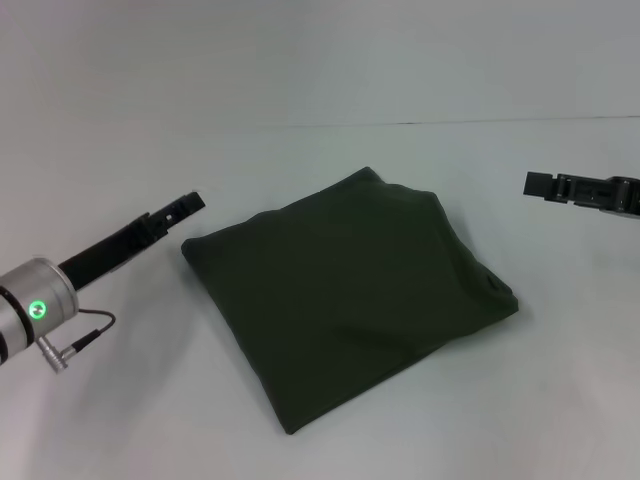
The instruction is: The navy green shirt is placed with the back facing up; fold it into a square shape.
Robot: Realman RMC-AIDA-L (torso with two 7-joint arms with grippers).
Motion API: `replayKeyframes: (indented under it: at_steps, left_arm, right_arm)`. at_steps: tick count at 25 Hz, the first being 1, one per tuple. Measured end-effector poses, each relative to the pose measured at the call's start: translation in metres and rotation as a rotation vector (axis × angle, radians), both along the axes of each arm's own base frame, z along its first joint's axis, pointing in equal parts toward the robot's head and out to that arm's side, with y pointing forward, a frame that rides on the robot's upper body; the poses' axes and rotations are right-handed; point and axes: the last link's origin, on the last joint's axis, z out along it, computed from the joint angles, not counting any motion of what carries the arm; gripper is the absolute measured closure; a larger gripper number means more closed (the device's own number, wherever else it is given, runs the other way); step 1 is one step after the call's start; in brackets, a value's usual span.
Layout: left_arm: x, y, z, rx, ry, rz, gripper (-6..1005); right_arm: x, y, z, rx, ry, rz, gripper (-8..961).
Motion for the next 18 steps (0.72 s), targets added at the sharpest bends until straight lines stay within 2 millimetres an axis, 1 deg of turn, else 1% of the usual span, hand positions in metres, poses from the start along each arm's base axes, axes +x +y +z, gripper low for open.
replayKeyframes:
  at_steps: [5,12,18]
  left_arm:
    - [-0.004,-0.004,-0.005,-0.042,0.041,0.005,61]
    - [-0.013,-0.007,-0.008,-0.044,0.077,0.041,91]
    - [-0.006,-0.006,-0.016,-0.079,0.093,0.011,116]
  right_arm:
    - [0.000,0.000,0.000,0.000,-0.002,-0.001,13]
    - [0.000,0.000,-0.001,0.000,-0.001,-0.003,13]
    - [0.001,0.000,-0.001,-0.002,0.002,-0.006,13]
